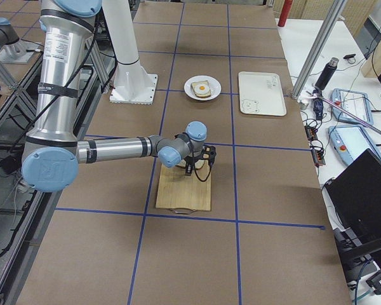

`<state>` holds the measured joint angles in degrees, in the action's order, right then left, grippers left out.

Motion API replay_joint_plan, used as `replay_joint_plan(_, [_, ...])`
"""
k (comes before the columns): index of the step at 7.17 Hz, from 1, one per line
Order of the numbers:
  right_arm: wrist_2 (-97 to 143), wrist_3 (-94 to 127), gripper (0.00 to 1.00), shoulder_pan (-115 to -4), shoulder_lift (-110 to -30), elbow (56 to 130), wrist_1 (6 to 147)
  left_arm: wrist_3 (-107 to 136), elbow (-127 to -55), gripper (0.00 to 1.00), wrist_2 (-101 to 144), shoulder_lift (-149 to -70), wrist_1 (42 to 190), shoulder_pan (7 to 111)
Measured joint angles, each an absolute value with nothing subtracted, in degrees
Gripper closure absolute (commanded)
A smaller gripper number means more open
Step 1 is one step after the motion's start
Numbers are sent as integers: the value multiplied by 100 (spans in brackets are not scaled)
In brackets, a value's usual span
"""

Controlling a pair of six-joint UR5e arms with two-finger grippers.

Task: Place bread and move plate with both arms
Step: 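Lower the right gripper over the bread slice on the wooden board, then close the right gripper on the bread slice's edge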

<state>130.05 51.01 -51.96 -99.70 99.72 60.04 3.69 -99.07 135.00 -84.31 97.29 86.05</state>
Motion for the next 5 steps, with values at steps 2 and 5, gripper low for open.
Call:
replay_joint_plan(2, [13013, 5106, 55, -5195, -9967, 9972, 6011, 369, -9913, 1, 13503, -8429, 9729, 8605])
replay_joint_plan(5, [13037, 5109, 99, -5194, -9966, 9969, 6011, 369, -9909, 1, 13500, -8429, 9733, 8605])
